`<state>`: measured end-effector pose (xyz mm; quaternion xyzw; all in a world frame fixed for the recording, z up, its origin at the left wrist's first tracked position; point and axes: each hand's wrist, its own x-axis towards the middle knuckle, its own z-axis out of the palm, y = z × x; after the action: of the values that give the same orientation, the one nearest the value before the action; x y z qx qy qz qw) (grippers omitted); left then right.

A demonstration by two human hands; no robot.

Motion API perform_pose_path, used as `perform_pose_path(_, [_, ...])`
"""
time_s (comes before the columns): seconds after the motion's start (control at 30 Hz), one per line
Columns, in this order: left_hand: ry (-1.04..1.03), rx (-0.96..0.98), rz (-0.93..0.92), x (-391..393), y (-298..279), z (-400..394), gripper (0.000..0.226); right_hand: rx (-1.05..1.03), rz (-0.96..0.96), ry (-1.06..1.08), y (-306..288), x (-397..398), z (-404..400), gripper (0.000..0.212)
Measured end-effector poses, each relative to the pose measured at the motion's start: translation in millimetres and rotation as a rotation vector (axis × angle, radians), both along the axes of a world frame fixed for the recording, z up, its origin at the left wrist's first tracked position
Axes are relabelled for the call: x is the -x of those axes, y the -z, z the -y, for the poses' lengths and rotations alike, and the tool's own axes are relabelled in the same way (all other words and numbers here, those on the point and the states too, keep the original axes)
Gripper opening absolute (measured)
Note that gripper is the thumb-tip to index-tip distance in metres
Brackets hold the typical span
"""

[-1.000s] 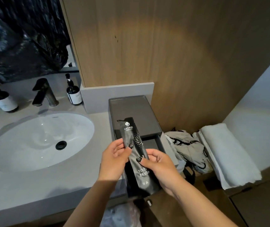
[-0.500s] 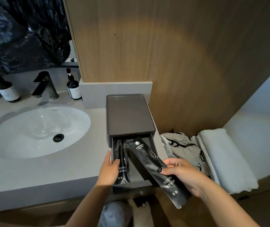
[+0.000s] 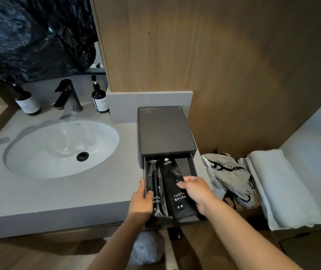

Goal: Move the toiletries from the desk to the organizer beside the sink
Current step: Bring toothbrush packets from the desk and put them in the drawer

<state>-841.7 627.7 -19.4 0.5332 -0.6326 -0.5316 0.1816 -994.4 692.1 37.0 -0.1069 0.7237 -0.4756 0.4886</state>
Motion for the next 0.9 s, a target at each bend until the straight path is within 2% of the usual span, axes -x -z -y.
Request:
perform_pose_path(0.1, [-0.006,-0.028,-0.052,-0.7,0.0,-0.9,0.057,0.007,0.004,0.038,8.4,-5.5,10.8,0.014])
perform_pose_path(0.23, [0.005,-0.052,-0.07,-6.6,11.5,-0.4,0.072,-0.014,0.015,0.064,17.7,-7.6,15.9,0.015])
perform_pose_path(0.33, [0.031,-0.11,-0.088,-11.0,11.0,1.9,0.069,-0.038,-0.003,0.065,26.5,-7.7,16.5,0.016])
perform_pose_path(0.4, [0.056,-0.09,-0.077,-12.2,4.7,4.6,0.057,-0.031,-0.015,0.062,28.0,-7.6,16.8,0.014])
perform_pose_path(0.47, [0.081,0.01,-0.028,-13.2,-2.2,8.9,0.041,-0.031,-0.047,0.054,27.1,-7.5,17.8,0.013])
perform_pose_path(0.53, [0.086,0.21,0.04,-18.1,-8.7,11.8,0.042,-0.044,-0.093,0.044,29.7,-6.7,19.9,0.014])
perform_pose_path(0.63, [0.269,0.809,0.158,-24.5,-17.5,20.5,0.046,-0.082,-0.186,-0.016,34.5,-6.6,20.9,0.01])
perform_pose_path(0.7, [0.518,1.046,0.249,-22.9,-23.6,29.4,0.042,-0.104,-0.252,-0.065,35.4,-7.3,20.0,0.007])
perform_pose_path(0.77, [0.754,1.125,0.387,-19.0,-28.1,37.3,0.039,-0.123,-0.348,-0.114,34.8,-6.6,18.4,0.021])
perform_pose_path(0.9, [1.069,1.056,0.728,-13.8,-30.9,52.7,0.059,-0.137,-0.524,-0.246,25.9,-5.0,16.6,0.04])
